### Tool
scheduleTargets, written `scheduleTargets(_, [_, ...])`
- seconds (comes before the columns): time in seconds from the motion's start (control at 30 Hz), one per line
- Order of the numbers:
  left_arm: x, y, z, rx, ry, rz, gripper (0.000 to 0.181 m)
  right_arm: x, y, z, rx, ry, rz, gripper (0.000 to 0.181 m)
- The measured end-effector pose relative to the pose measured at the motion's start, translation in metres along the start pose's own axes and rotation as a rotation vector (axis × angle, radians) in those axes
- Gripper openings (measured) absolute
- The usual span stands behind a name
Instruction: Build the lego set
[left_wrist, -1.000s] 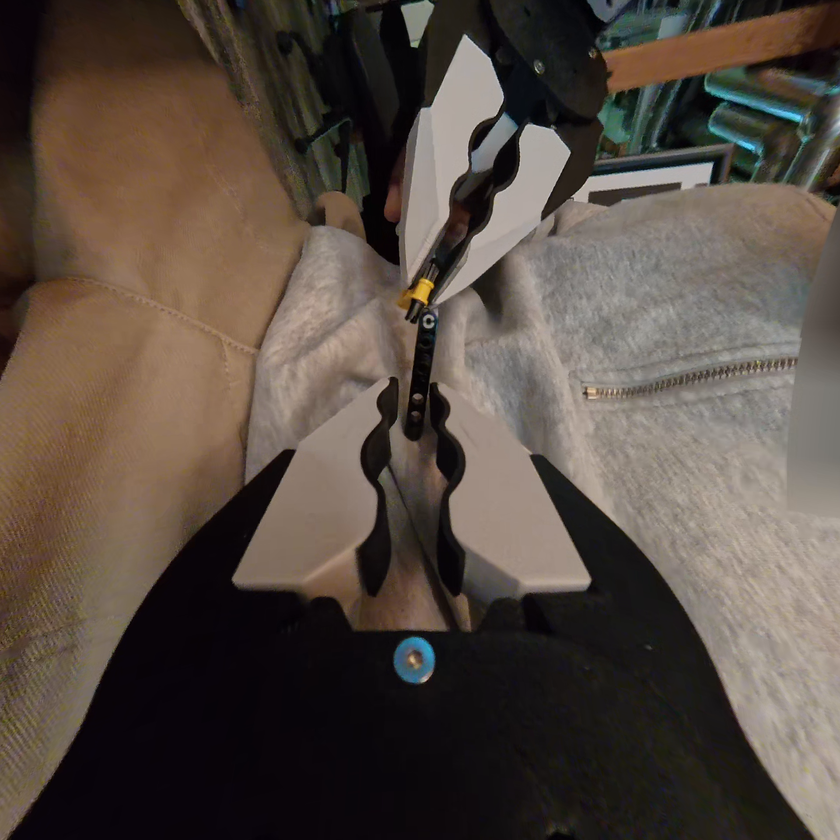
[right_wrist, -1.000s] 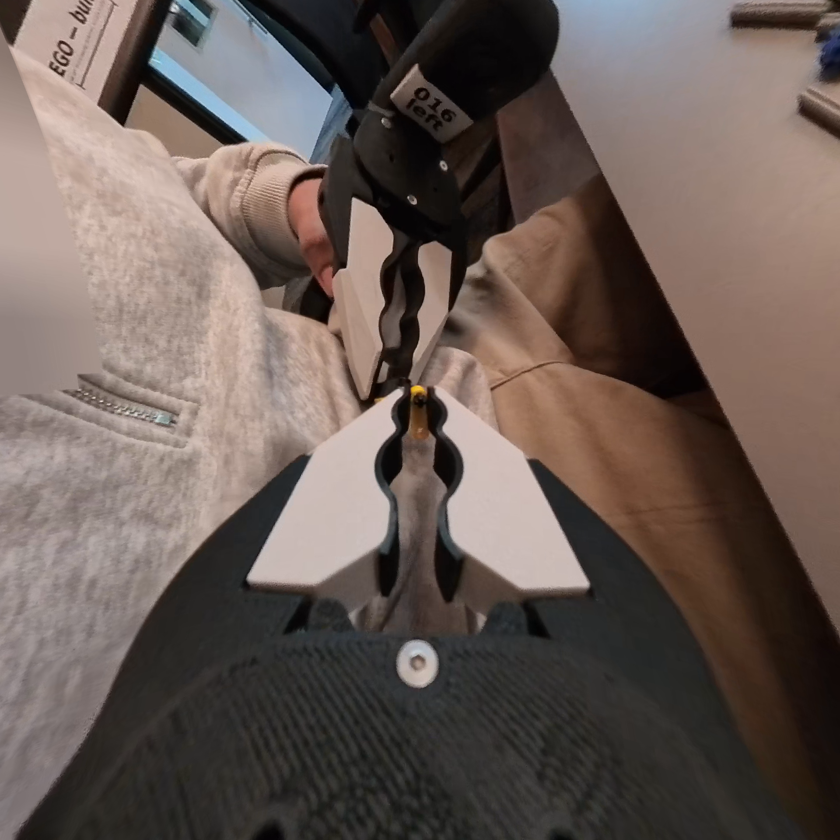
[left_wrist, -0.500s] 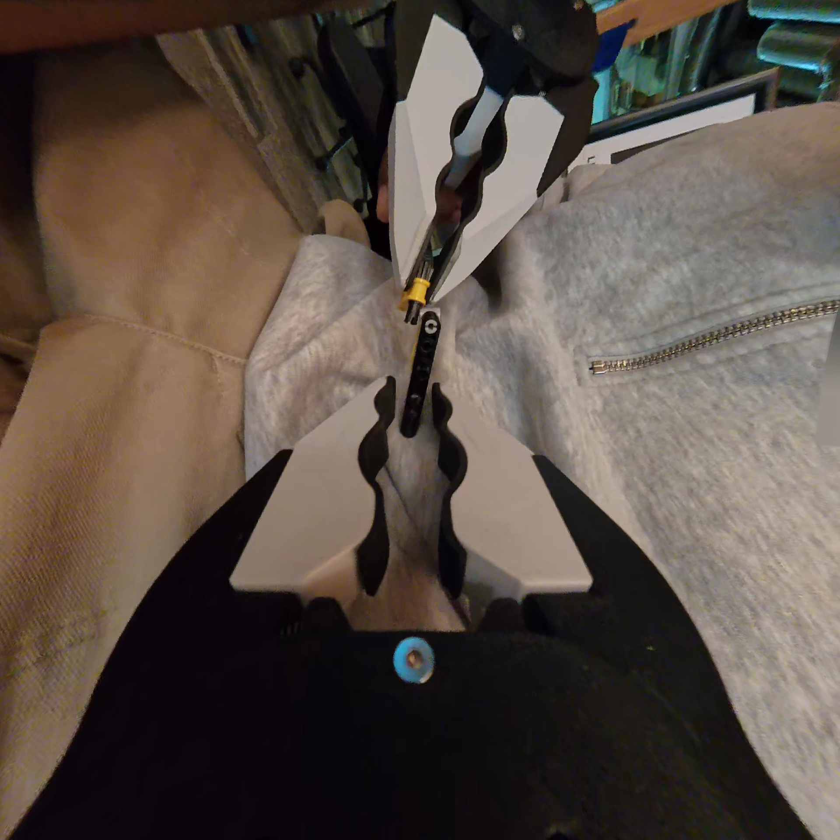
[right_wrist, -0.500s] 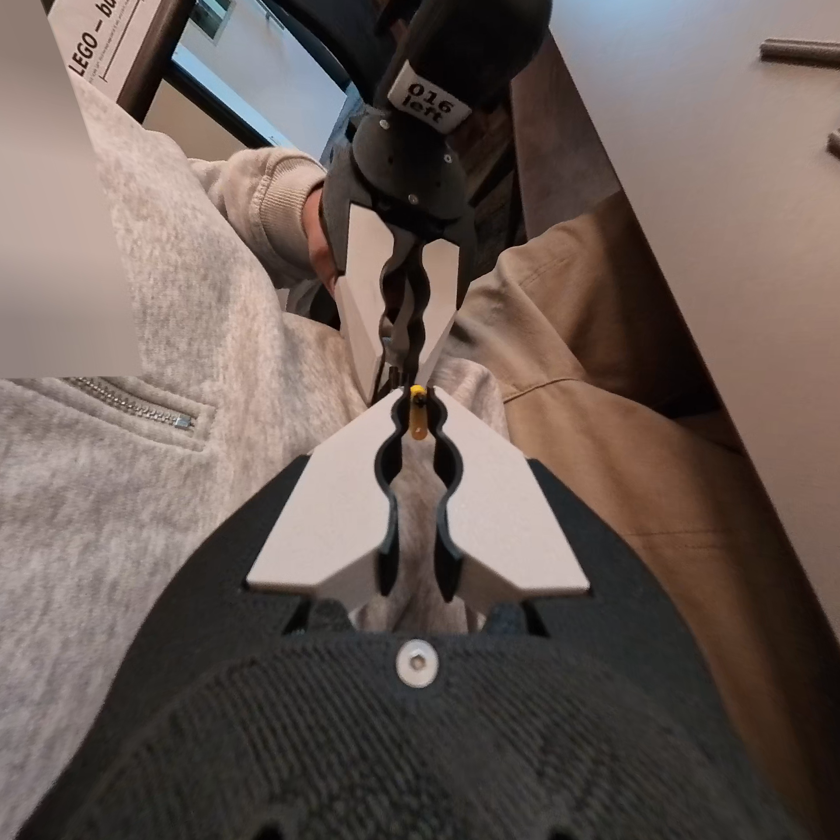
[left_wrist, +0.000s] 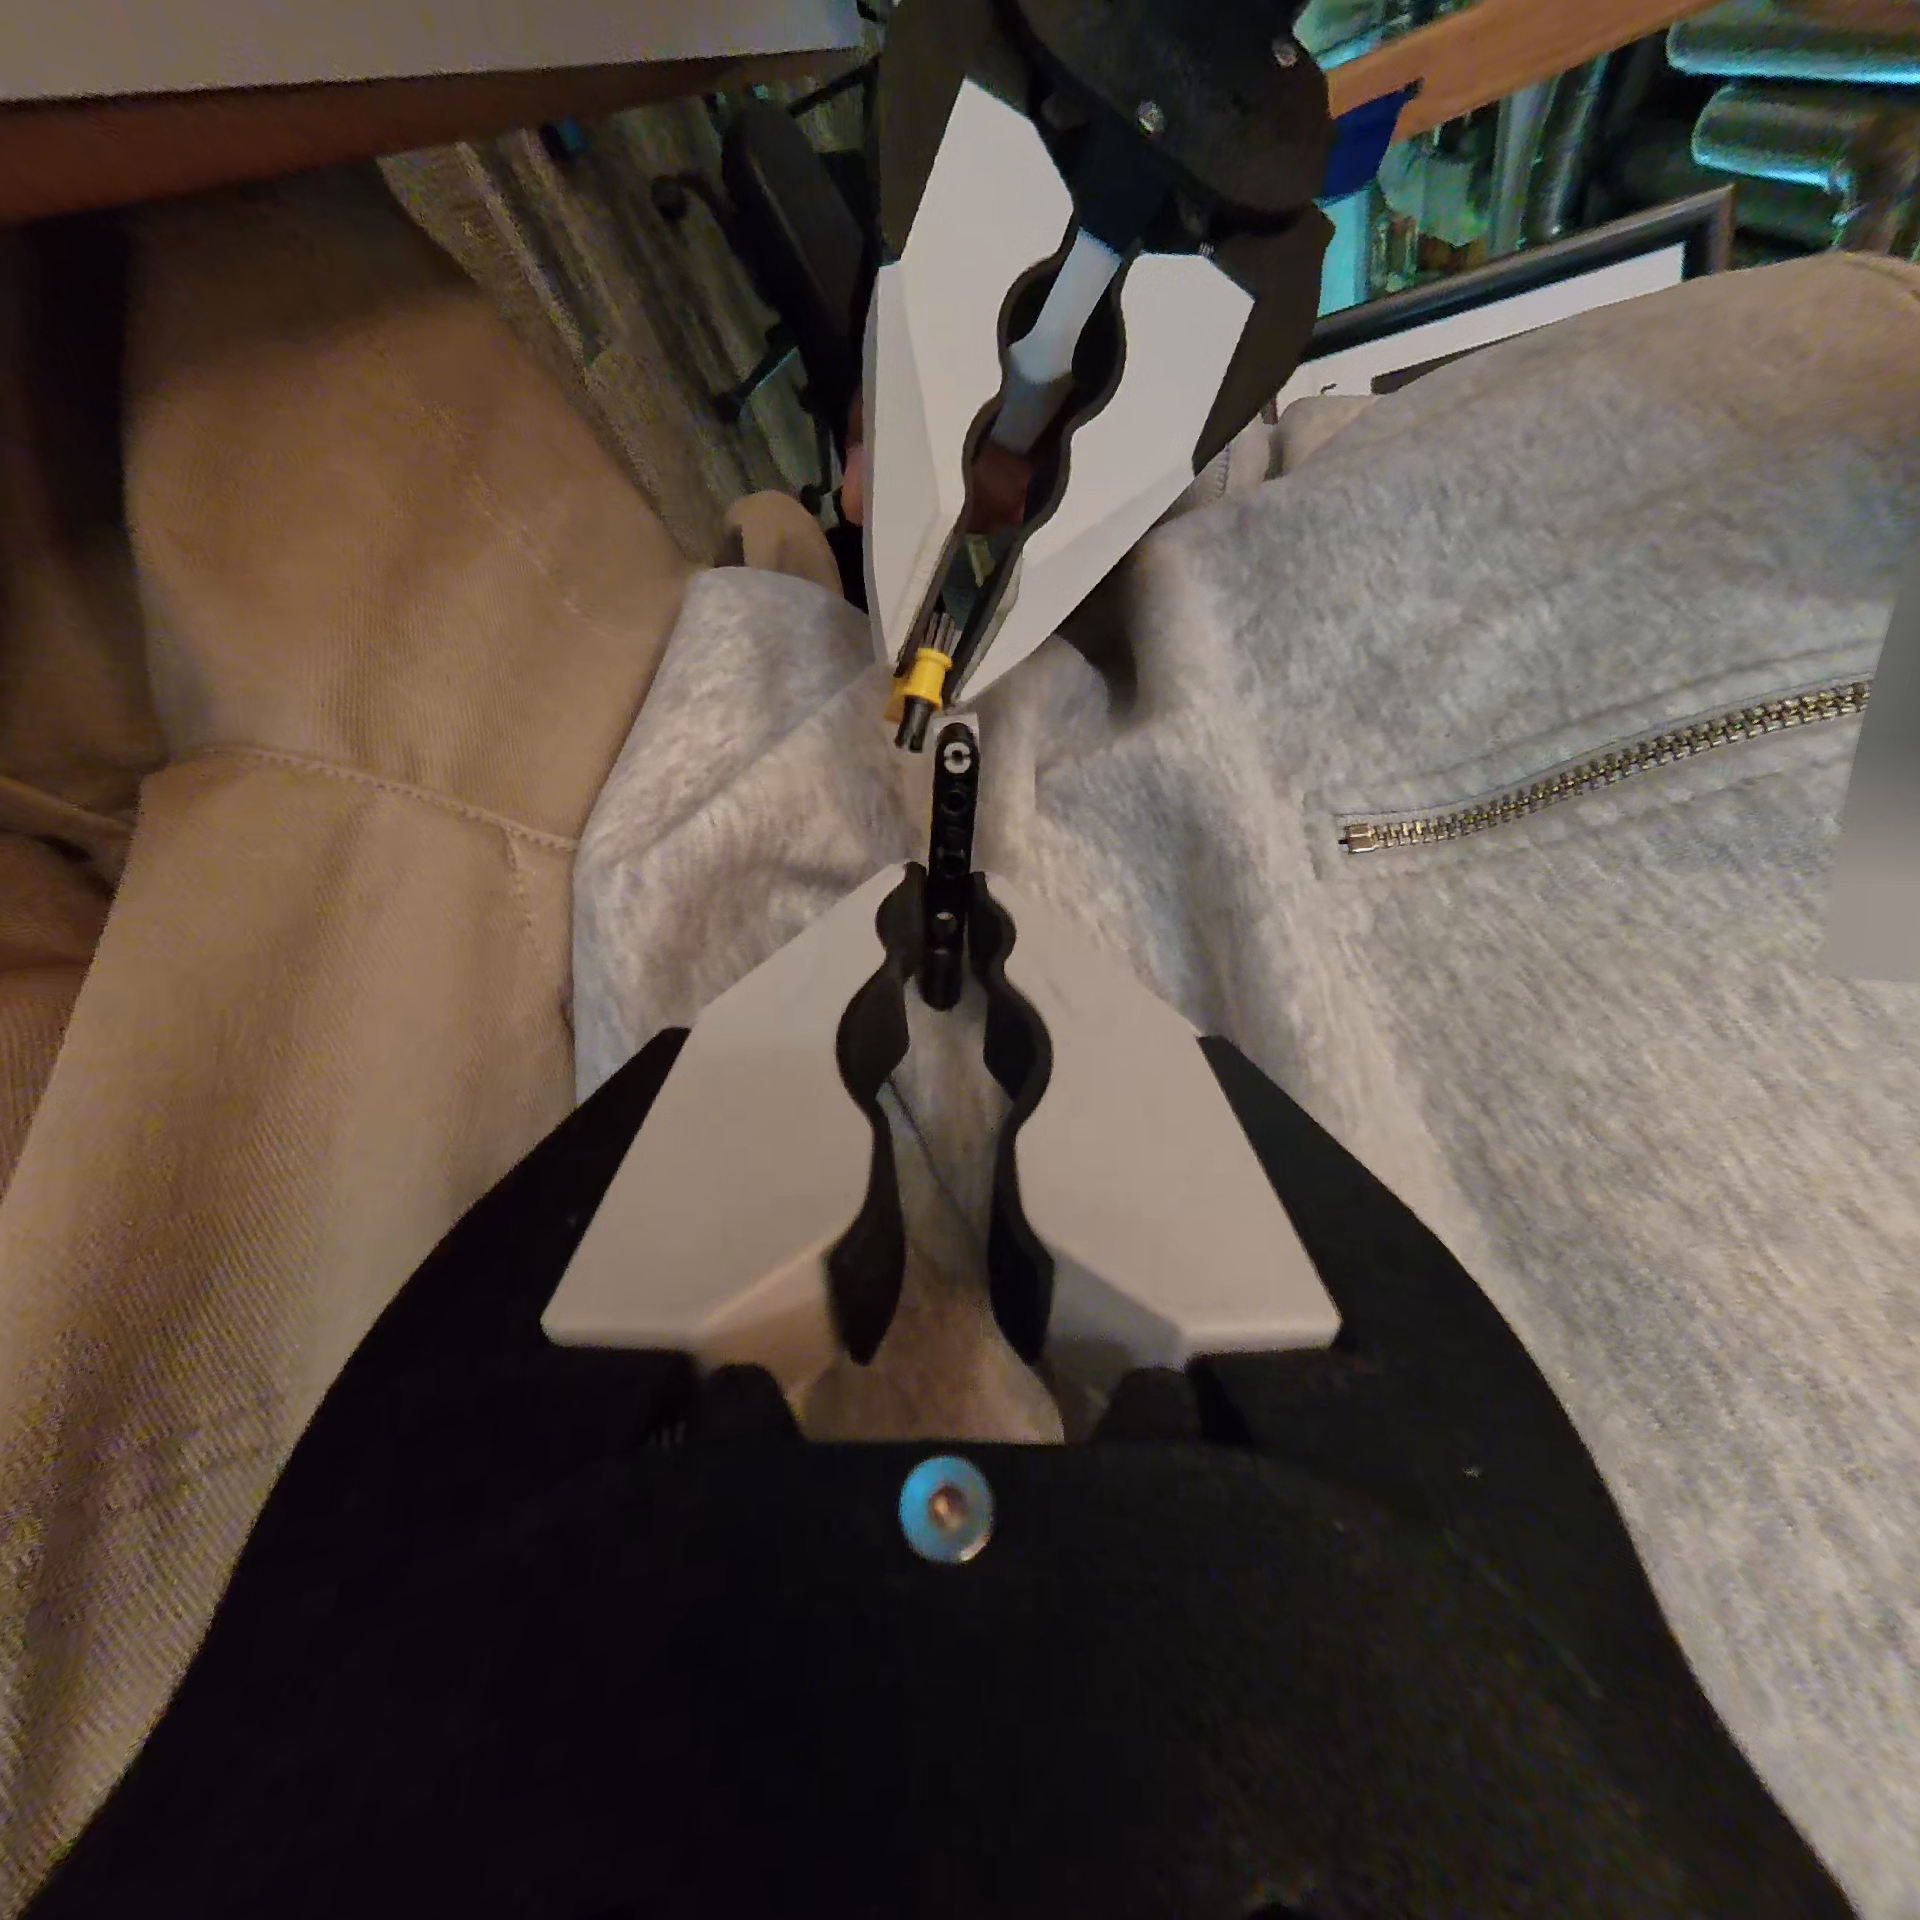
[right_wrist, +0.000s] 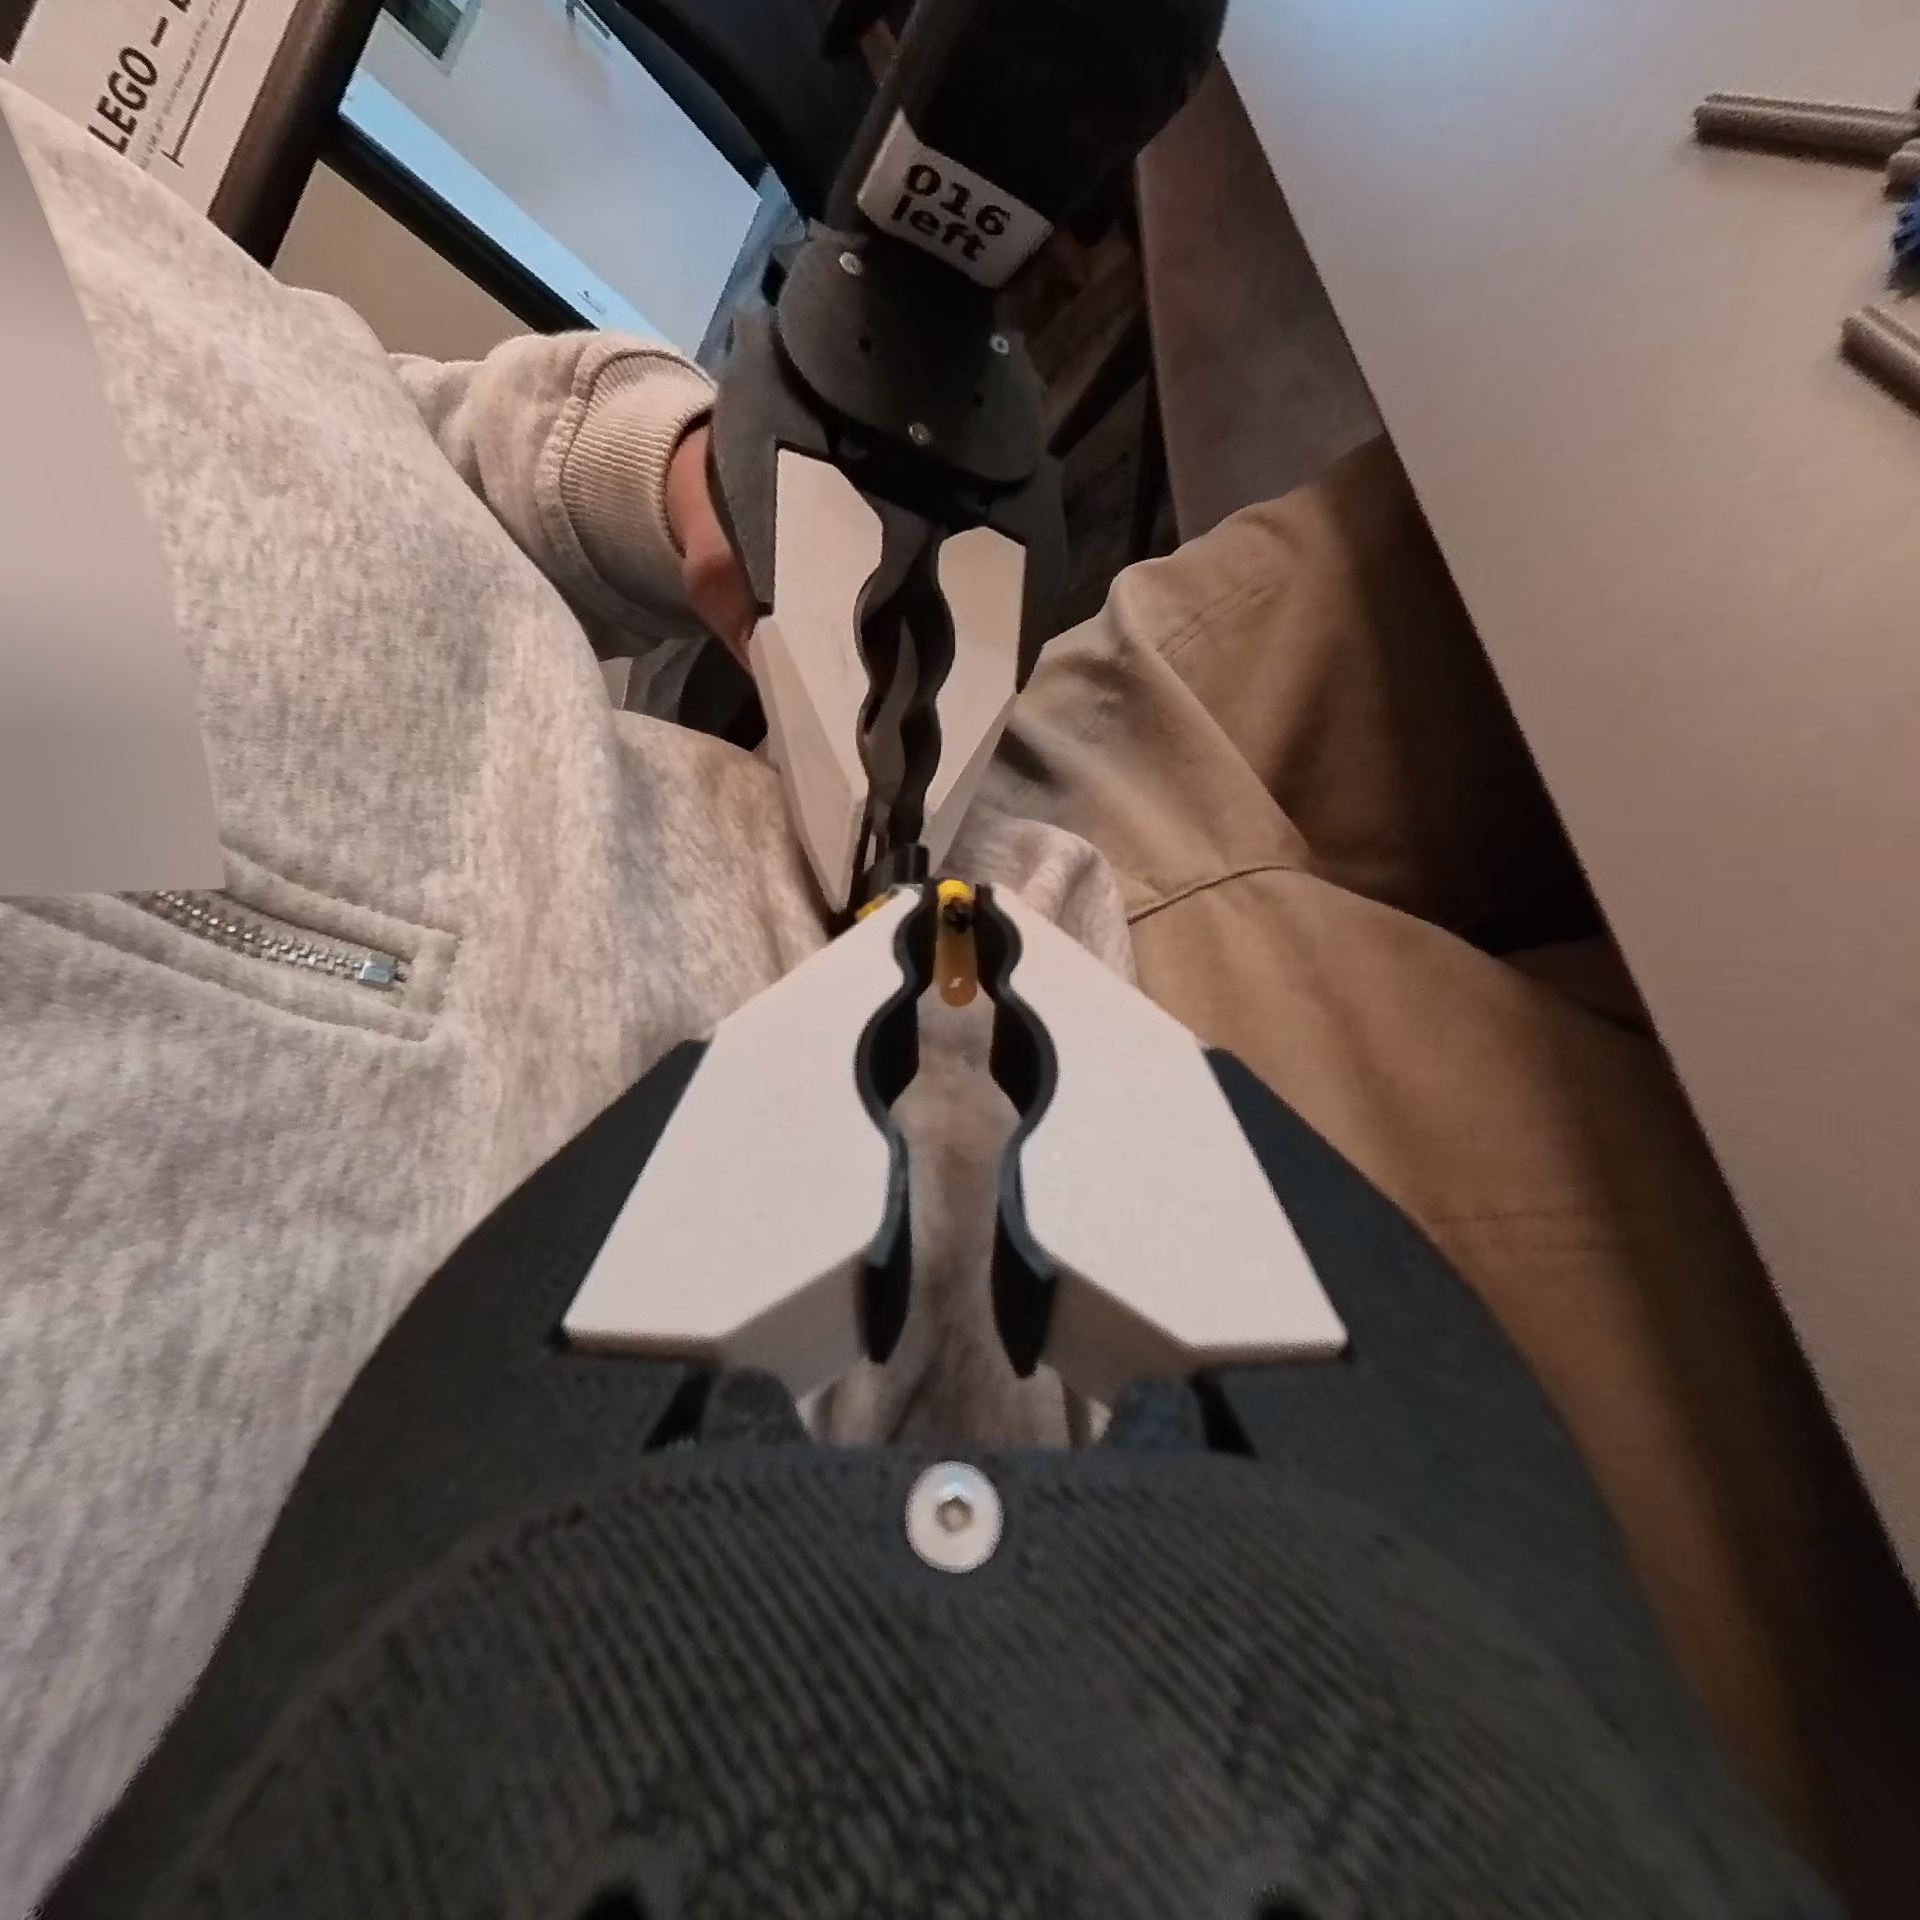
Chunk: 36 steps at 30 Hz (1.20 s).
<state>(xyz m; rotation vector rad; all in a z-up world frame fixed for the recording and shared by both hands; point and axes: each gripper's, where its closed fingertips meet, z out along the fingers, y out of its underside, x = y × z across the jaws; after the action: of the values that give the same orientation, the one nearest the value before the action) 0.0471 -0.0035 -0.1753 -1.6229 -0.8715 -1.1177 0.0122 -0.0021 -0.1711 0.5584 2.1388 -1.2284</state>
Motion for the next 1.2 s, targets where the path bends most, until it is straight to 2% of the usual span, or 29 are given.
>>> scheduleTargets(0.2, [-0.003, 0.002, -0.007, 0.056, 0.013, -0.033, 0.007, 0.007, -0.004, -0.004, 0.03, 0.027, 0.028, 0.004])
scheduleTargets(0.37, [-0.005, 0.004, -0.015, 0.105, 0.023, -0.064, 0.007, 0.002, -0.008, -0.006, 0.058, -0.021, 0.09, 0.005])
scheduleTargets(0.5, [-0.004, 0.004, -0.017, 0.162, 0.031, -0.031, 0.007, -0.004, 0.001, 0.002, 0.037, -0.075, 0.161, 0.005])
scheduleTargets(0.73, [-0.002, -0.02, -0.025, 0.448, 0.11, 0.002, 0.007, -0.004, 0.006, 0.013, 0.075, -0.084, 0.231, 0.005])
scheduleTargets(0.83, [-0.005, -0.013, -0.014, 0.449, 0.116, -0.012, 0.007, -0.002, 0.009, 0.012, 0.089, -0.09, 0.274, 0.005])
scheduleTargets(1.2, [-0.007, -0.006, -0.007, 0.411, 0.128, -0.047, 0.007, -0.007, 0.015, 0.018, 0.087, -0.125, 0.342, 0.005])
